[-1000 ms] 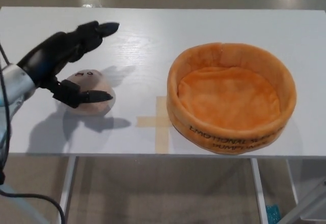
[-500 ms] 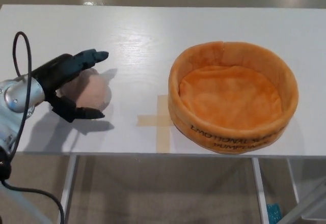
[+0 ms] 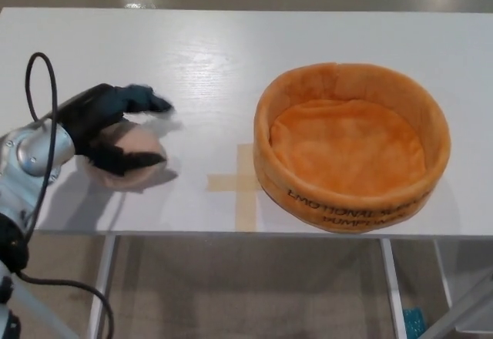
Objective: Use the left hand to pick up the pink round toy on the left and place it inside the orange plate on the desk.
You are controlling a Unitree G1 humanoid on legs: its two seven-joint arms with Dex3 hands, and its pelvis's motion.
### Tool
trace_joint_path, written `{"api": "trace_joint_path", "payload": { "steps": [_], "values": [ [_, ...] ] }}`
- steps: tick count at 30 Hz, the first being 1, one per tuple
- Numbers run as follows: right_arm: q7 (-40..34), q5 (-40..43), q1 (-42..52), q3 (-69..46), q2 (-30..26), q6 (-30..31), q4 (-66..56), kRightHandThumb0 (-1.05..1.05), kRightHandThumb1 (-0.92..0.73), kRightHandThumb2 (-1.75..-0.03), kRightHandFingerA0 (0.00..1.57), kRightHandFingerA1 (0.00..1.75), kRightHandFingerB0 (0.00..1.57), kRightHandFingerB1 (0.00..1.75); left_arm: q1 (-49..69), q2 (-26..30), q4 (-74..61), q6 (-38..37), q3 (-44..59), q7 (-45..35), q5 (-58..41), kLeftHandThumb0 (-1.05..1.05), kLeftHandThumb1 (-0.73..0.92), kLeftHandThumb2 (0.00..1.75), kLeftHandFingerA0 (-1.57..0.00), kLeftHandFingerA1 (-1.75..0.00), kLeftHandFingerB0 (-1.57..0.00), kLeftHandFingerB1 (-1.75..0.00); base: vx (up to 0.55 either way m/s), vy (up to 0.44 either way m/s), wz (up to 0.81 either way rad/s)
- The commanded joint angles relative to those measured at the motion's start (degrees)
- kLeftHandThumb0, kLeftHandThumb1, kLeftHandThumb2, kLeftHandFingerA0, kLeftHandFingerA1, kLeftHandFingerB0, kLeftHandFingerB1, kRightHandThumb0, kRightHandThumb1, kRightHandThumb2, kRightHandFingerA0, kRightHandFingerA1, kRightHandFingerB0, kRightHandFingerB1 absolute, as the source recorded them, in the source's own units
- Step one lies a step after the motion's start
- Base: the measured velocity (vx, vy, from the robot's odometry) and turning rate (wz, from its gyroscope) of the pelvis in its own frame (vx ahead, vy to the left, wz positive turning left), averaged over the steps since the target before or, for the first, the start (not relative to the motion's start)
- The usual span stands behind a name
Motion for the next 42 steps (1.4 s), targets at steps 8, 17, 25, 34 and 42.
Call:
{"api": "trace_joint_path", "payload": {
  "steps": [8,17,25,34,42],
  "values": [
    [-0.24,0.1,0.67,-0.13,-0.06,-0.41,0.39,-0.38,-0.58,-0.58,0.75,0.61,0.65,0.44,2.63,-2.24,2.28,-8.39,2.89,4.1,0.82,-0.11,0.81,0.69,-0.9,-1.18,-0.8,-0.93,0.0,0.0,0.0],
    [-0.11,0.2,0.5,-0.23,-0.17,-0.11,0.41,-0.38,-0.58,-0.58,0.75,0.58,0.64,0.44,2.71,-2.43,2.3,-9.78,3.71,4.38,0.94,-0.1,0.8,0.67,-0.92,-1.17,-0.82,-0.89,0.0,0.0,0.0],
    [-0.32,0.01,0.48,0.07,-0.37,-0.4,0.29,-0.39,-0.58,-0.58,0.74,0.6,0.65,0.45,2.29,-2.37,0.07,-13.11,4.33,5.74,1.19,-0.1,0.81,0.66,-0.92,-1.16,-0.81,-0.89,0.0,0.0,0.0],
    [-0.23,0.14,0.67,-0.1,-0.3,-0.35,0.35,-0.37,-0.58,-0.58,0.75,0.61,0.65,0.44,1.56,-2.42,-4.37,-12.8,5.39,5.11,0.95,-0.16,0.81,0.66,-0.88,-1.22,-0.8,-0.95,0.0,0.0,0.0],
    [-0.17,0.2,0.69,-0.17,-0.25,-0.71,0.35,-0.38,-0.58,-0.58,0.75,0.62,0.65,0.45,0.53,-2.67,-10.02,-9.32,5.91,3.54,0.87,-0.13,0.79,0.68,-0.94,-1.3,-0.79,-1.0,0.0,0.0,0.0]
  ]
}}
